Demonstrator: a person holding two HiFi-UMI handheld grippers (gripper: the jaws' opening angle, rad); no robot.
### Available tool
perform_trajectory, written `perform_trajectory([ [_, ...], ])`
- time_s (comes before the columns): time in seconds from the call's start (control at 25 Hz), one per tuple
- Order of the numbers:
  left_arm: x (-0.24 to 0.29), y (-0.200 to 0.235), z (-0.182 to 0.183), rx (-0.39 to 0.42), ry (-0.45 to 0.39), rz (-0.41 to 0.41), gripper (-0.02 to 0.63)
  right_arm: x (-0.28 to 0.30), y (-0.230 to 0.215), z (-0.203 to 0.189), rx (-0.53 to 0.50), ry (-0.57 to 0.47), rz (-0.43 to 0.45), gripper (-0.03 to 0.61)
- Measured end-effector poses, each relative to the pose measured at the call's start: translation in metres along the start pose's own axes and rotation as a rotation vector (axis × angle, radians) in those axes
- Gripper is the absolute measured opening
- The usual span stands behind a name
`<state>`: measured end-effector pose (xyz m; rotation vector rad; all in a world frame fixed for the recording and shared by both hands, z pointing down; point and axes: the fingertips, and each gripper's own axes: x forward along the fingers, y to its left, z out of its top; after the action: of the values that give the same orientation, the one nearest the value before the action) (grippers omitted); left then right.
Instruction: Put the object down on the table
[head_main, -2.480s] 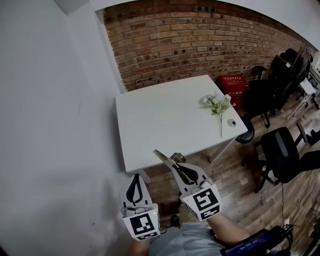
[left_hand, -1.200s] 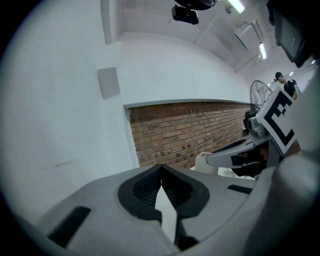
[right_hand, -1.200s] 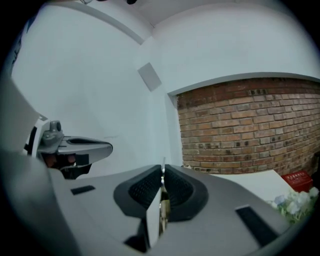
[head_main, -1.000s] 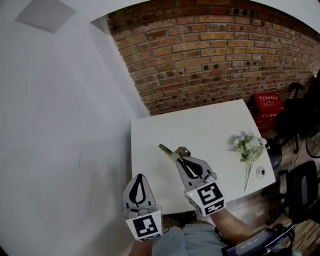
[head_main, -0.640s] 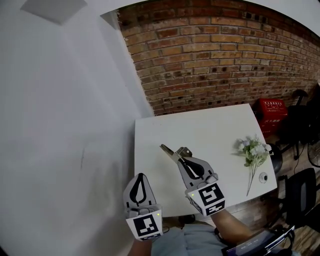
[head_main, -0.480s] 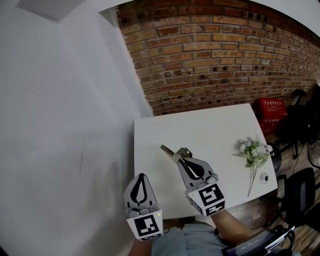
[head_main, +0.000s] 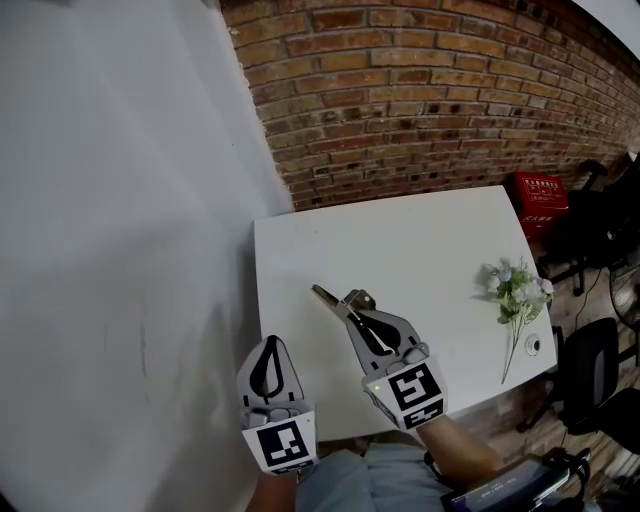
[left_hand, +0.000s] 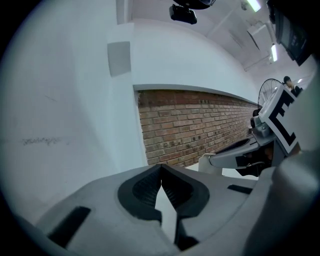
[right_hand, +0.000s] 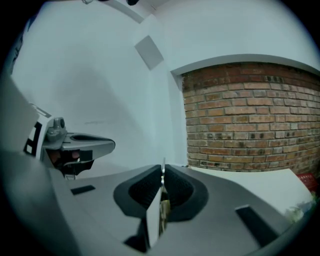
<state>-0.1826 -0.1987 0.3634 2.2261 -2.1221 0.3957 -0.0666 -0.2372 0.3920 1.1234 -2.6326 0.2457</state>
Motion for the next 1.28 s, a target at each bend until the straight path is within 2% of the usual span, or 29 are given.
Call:
perform_trajectory([
  [0.84,0.065,0.029,-0.087,-0.056,0.178,-0.057,0.009,0.084,-0.004,-0.081,0.088,0.191,0.002,0.029],
  [1.28,0.081,0.032,-0.111,-0.065,0.217,-0.074,0.009,0.102,-0.006,-0.108,0.119,0.252,0.005,0.029],
])
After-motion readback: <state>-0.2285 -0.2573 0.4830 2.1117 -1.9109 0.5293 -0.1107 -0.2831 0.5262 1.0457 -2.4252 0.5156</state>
